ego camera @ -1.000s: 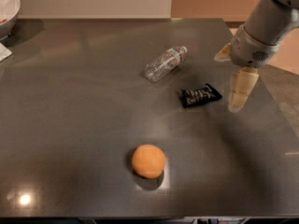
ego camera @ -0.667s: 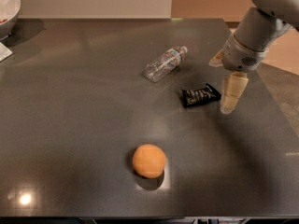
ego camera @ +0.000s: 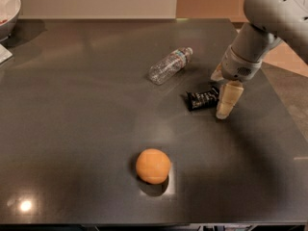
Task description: Move rxbar chocolate near orange
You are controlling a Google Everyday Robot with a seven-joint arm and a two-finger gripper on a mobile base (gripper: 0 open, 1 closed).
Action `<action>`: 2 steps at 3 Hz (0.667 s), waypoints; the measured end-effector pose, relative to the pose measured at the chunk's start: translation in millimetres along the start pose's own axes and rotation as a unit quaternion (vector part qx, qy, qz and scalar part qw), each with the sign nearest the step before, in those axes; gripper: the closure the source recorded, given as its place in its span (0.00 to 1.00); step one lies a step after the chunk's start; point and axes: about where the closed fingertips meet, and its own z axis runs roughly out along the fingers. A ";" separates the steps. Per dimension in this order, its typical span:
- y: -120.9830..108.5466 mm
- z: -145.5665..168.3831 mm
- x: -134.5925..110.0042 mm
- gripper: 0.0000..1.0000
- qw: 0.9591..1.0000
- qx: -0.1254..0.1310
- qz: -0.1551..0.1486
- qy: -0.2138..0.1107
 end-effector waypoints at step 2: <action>-3.9 0.1 -2.1 0.62 1.000 -0.002 0.007 -0.002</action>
Offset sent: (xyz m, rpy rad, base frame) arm 0.0052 0.0049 0.0176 0.0329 -0.0105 -0.0212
